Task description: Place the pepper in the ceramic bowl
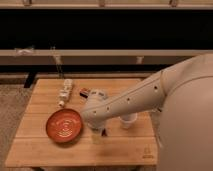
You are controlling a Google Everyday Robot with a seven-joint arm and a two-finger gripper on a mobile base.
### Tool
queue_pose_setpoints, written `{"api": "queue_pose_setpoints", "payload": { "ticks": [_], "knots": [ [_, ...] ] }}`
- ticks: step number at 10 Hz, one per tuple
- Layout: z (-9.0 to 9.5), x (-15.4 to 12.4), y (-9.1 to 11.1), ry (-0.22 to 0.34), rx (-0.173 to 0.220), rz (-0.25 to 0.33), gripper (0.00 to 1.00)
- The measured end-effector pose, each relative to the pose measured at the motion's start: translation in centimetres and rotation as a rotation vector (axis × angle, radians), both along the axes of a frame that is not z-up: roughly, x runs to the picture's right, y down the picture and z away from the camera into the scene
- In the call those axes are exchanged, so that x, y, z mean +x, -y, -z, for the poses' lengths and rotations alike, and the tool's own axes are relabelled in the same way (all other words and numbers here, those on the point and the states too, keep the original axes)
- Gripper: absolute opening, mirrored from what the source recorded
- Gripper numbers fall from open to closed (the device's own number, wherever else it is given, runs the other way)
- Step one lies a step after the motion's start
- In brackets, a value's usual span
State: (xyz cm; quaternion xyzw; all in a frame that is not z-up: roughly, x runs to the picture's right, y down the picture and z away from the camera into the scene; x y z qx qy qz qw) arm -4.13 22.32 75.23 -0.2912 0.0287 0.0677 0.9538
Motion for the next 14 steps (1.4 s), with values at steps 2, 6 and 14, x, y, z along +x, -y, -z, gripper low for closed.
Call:
{"api": "queue_pose_setpoints", "payload": {
  "ticks": [2, 6, 14],
  "knots": [
    [-1.9, 0.2, -1.2, -0.003, -0.022, 0.026, 0.80],
    [-5.2, 2.3, -1.3, -0.041, -0.107, -0.021, 0.80],
    [-6.0, 2.3, -2.0, -0.056, -0.184, -0.063, 0.80]
  ]
}}
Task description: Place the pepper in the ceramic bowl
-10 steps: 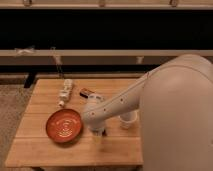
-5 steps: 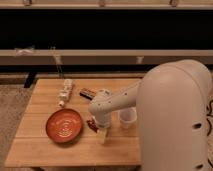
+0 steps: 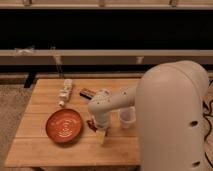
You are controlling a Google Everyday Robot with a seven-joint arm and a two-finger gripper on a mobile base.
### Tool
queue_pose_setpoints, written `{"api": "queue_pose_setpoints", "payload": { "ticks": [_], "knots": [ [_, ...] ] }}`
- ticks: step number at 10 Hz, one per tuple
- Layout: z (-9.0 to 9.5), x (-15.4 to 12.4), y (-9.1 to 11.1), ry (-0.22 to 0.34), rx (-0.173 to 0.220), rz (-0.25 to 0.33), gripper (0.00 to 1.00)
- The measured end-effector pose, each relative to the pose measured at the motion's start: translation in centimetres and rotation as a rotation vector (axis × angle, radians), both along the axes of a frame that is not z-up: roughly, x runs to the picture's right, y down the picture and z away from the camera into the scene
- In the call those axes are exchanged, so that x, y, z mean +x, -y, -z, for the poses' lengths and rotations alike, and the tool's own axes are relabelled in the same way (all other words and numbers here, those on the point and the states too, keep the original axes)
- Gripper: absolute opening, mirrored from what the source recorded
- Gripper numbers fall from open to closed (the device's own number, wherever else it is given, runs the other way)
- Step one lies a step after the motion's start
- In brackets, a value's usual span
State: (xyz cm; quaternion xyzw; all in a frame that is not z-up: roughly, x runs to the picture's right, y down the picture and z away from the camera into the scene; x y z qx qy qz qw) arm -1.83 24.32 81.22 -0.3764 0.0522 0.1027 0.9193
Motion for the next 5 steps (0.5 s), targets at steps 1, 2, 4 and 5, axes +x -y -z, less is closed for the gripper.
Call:
{"api": "queue_pose_setpoints", "payload": {
  "ticks": [1, 2, 4, 5],
  "knots": [
    [0.0, -0.1, -0.1, 0.005, -0.008, 0.001, 0.78],
    [0.0, -0.4, -0.2, 0.012, -0.013, 0.004, 0.72],
    [0.1, -1.0, -0.3, 0.030, -0.017, 0.016, 0.54],
    [0.2, -1.2, -0.4, 0.039, -0.018, 0.020, 0.42]
  ]
}}
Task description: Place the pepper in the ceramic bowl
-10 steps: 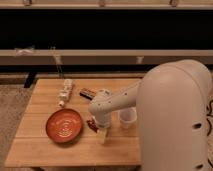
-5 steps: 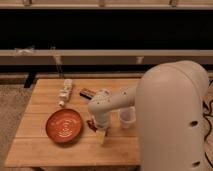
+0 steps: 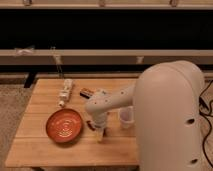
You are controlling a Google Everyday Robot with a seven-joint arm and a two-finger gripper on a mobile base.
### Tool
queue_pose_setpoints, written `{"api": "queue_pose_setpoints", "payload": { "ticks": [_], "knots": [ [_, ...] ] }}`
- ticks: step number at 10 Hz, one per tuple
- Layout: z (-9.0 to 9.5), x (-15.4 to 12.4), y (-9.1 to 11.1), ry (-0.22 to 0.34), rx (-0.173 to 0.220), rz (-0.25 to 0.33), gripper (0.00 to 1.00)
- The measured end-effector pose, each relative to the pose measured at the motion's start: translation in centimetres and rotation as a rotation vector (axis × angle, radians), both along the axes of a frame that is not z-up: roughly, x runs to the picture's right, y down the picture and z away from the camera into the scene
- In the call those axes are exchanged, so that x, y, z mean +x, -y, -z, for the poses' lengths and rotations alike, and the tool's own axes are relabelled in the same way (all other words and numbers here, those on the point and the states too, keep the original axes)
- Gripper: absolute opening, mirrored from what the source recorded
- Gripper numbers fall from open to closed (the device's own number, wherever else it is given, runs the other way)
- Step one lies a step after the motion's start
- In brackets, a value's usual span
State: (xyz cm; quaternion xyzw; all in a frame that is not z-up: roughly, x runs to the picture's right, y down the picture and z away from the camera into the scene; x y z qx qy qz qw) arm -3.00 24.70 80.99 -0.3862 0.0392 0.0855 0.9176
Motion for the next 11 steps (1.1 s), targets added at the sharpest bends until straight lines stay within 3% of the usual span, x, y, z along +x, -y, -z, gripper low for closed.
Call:
{"api": "queue_pose_setpoints", "payload": {
  "ticks": [4, 7, 11],
  "knots": [
    [1.8, -0.6, 0.8, 0.034, 0.020, 0.012, 0.04],
    [5.8, -0.6, 4.1, 0.057, 0.088, 0.032, 0.00],
    [8.4, 0.2, 8.4, 0.050, 0.166, 0.067, 0.00]
  ]
}}
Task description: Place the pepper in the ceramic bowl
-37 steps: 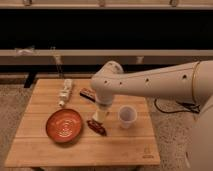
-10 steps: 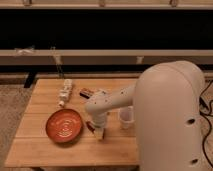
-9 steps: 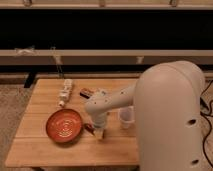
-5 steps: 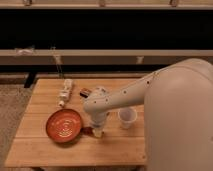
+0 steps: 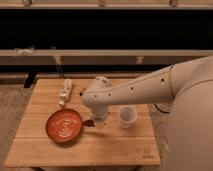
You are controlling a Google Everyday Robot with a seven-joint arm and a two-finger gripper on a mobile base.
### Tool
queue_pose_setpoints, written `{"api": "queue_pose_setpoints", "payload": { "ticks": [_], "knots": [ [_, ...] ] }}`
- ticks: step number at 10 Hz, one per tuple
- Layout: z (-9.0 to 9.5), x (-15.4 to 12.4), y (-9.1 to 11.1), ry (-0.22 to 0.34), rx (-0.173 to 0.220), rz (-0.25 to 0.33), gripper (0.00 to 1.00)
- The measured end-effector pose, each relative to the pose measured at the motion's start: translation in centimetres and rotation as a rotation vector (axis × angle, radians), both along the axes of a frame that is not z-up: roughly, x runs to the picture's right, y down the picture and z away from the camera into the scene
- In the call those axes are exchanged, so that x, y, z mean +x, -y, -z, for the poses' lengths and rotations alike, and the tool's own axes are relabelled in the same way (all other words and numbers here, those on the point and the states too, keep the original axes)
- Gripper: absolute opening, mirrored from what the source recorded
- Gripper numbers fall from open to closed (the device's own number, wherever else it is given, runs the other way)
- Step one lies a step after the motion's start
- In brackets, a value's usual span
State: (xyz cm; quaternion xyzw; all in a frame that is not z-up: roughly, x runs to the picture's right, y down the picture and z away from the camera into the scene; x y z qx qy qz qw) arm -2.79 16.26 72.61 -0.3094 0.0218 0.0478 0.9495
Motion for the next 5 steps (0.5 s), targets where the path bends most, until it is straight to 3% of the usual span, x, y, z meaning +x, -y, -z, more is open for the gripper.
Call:
{"api": "queue_pose_setpoints", "payload": {
  "ticks": [2, 4, 5],
  "knots": [
    [0.5, -0.9, 2.0, 0.009, 0.033, 0.022, 0.00],
    [0.7, -3.4, 2.6, 0.032, 0.044, 0.044, 0.01],
    [1.0, -5.0, 2.5, 0.046, 0.049, 0.061, 0.11]
  ]
}}
